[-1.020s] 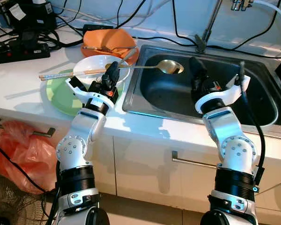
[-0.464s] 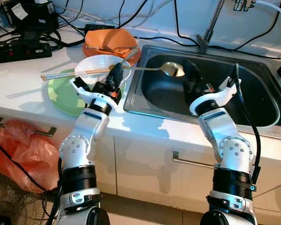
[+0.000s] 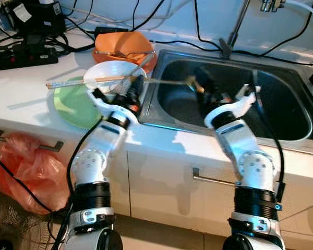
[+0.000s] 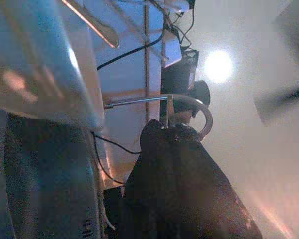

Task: Kitchen organization

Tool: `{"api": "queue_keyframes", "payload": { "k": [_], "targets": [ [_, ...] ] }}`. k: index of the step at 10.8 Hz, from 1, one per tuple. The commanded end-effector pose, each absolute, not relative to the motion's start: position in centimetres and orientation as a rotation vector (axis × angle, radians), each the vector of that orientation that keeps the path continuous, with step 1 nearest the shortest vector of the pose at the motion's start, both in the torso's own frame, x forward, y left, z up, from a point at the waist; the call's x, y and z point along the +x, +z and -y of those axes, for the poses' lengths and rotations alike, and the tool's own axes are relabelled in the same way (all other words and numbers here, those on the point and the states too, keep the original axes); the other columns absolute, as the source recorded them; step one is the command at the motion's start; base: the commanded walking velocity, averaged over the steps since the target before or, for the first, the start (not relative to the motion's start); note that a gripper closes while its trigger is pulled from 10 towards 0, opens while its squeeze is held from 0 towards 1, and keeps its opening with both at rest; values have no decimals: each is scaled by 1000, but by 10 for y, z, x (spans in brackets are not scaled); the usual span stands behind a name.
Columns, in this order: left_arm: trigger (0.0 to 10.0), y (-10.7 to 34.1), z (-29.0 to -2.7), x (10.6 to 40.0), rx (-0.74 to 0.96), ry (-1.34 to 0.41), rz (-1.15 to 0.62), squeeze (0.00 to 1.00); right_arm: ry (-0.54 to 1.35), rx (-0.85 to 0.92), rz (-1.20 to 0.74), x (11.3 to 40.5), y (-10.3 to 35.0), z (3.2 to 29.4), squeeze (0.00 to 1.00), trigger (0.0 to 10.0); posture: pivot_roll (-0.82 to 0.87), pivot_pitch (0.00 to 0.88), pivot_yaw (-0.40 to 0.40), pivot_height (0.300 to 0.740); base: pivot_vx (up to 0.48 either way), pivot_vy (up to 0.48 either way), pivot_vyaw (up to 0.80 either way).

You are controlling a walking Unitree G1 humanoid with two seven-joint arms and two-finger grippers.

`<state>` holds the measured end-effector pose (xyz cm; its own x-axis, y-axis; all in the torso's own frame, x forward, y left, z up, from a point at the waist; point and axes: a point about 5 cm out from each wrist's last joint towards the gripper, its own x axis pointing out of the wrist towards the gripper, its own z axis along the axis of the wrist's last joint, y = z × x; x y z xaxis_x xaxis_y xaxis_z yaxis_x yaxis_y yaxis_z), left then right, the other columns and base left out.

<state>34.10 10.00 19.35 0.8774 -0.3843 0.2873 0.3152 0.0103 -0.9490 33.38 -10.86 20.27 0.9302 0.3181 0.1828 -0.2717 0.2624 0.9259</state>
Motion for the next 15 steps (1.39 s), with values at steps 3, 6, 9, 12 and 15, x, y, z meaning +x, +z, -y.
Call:
{"api": "queue_keyframes", "payload": {
  "k": [3, 6, 9, 12, 15],
  "targets": [
    [0, 209, -56, 345, -1499, -671, -108, 0, 471, 1310, -14, 335, 213, 85, 0, 0, 67, 86, -43, 740, 0, 0, 0],
    [0, 206, -61, 348, -1490, -659, -107, 0, 438, 1278, 21, 336, 214, 90, 0, 0, 63, 82, -39, 740, 0, 0, 0],
    [0, 204, -66, 349, -1491, -640, -100, 0, 379, 1267, 53, 341, 216, 98, 0, 0, 66, 81, -43, 740, 0, 0, 0],
    [0, 204, -72, 350, -1488, -620, -88, 0, 319, 1249, 72, 344, 218, 103, 0, 0, 66, 77, -45, 740, 0, 0, 0],
    [314, 203, -71, 349, -1490, -614, -87, 0, 299, 1252, 59, 344, 215, 103, 0, 0, 63, 79, -45, 740, 0, 0, 0]
  ]
}}
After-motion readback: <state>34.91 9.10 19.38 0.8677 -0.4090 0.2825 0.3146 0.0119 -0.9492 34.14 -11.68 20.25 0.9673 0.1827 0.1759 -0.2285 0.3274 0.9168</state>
